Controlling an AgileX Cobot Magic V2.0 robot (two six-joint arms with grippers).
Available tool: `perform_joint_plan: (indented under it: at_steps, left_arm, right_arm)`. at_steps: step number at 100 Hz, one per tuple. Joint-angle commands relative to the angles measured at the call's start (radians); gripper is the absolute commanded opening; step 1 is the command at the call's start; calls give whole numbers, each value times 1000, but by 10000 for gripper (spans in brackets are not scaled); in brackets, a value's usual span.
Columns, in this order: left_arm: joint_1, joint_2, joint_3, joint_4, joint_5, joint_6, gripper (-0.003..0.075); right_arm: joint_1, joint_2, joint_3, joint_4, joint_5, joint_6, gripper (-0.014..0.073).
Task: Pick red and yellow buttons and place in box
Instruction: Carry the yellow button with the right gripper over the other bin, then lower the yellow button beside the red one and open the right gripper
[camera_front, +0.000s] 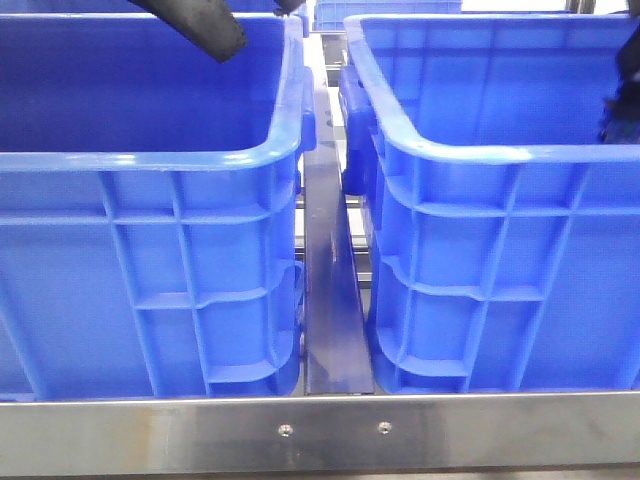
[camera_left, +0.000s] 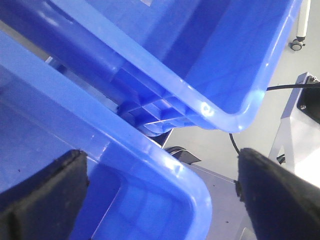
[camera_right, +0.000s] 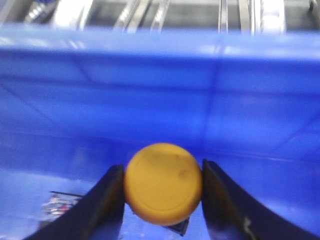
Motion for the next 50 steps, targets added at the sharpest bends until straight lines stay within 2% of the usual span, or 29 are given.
perform_joint_plan:
  at_steps: [1, 18, 50]
  left_arm:
    - [-7, -32, -26, -50, -26, 1, 563]
    - [-7, -32, -26, -50, -26, 1, 563]
    - [-7, -32, -26, -50, -26, 1, 563]
  right_arm:
    - [9, -13, -33, 33, -88, -18, 124]
    - [14, 36, -35, 33, -158, -18, 124]
    - [14, 68, -35, 75, -152, -18, 128]
